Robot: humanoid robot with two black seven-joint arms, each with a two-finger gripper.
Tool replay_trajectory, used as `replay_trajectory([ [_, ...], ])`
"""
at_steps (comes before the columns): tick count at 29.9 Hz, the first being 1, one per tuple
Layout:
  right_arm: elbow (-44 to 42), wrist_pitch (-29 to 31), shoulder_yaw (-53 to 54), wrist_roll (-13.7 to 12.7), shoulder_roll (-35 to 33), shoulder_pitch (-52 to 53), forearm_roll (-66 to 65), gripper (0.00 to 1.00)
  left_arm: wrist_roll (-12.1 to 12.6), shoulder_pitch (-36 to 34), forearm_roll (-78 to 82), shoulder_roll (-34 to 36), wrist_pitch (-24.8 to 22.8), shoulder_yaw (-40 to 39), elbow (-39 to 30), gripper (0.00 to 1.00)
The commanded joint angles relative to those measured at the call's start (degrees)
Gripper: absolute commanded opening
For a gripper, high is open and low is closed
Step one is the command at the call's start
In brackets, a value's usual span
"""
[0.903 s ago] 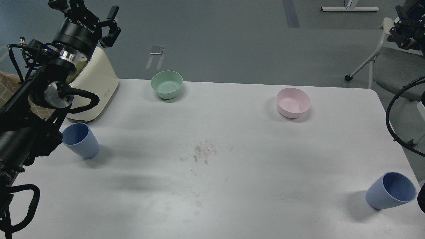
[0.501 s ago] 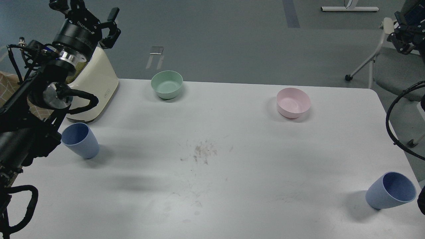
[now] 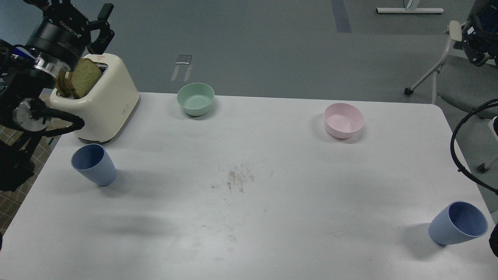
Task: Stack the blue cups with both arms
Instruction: 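Lower the left hand from beside the toaster toward the blue cup, then grasp the blue cup near the left hand with the left hand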
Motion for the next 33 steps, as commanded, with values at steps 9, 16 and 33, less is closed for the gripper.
replay_trajectory([
  [9, 2.56, -0.01, 1.66, 0.09, -0.15, -2.88, 0.05, 1.0, -1.65, 13.2, 34.11, 13.66, 1.04, -0.32, -12.3, 0.91],
  [16, 2.92, -0.01, 1.66, 0.0, -0.24, -2.97, 0.05, 1.0, -2.97, 20.07, 56.29, 18.23, 4.2, 0.02, -16.79, 0.88],
  [33, 4.14, -0.01, 1.93, 0.0, -0.24, -3.32, 0.05, 1.0, -3.76, 28.41, 82.39, 20.6, 7.81, 0.29, -9.59, 0.81],
])
